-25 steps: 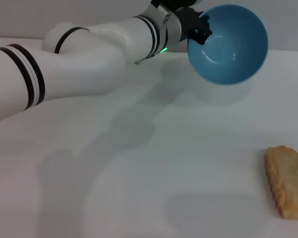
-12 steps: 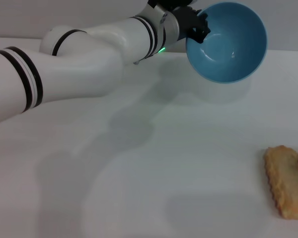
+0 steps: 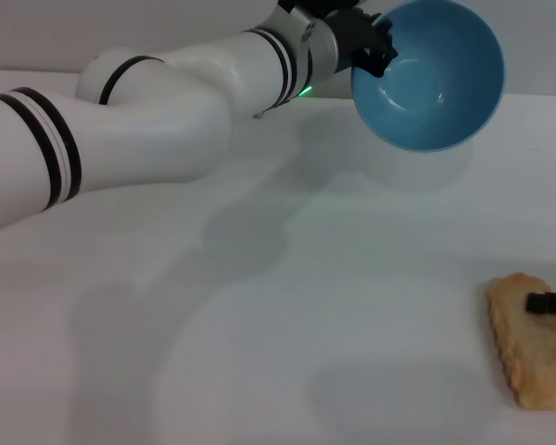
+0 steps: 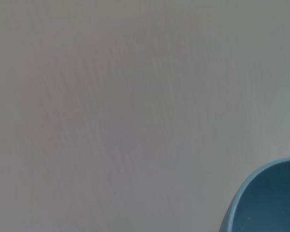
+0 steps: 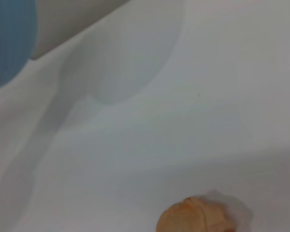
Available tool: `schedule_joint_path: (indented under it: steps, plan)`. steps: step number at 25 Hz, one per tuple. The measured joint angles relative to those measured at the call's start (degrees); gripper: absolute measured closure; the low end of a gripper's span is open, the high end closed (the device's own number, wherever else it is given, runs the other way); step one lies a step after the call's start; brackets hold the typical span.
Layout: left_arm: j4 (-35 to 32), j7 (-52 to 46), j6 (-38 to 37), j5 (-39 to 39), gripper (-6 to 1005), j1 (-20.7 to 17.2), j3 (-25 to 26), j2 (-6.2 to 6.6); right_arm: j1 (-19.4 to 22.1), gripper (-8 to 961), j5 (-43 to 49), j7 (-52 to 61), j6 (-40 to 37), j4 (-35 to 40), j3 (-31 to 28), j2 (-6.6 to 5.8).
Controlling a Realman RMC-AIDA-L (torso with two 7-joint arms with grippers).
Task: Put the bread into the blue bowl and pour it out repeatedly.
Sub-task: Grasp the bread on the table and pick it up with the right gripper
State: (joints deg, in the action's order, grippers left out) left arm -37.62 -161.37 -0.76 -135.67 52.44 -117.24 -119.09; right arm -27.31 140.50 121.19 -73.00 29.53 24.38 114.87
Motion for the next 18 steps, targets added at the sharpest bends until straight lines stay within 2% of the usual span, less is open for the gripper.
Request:
schedule_joint_path:
  steps: [5, 11, 16, 18]
  plan:
    - [0.01, 0.0, 0.15, 0.42, 1000, -0.08, -0.08, 0.0, -0.87, 405, 0.34, 0.21, 0.93, -0.23, 1.85, 0.39]
    - [0.1, 0.0, 0.15, 0.67, 1001, -0.32, -0.19, 0.0, -0.2, 406, -0.23, -0.08, 2.24, 0.4, 1.44, 0.64]
    - [0.04, 0.0, 0.15, 0.67, 1001, -0.83, -0.26, 0.0, 0.25, 574, -1.81, -1.49, 2.79, 0.73, 1.13, 0.73]
    - [0.08, 0.0, 0.15, 0.67, 1001, -1.0, -0.26, 0.0, 0.52, 616, -6.71, -5.79, 1.91, 0.76, 1.38, 1.04]
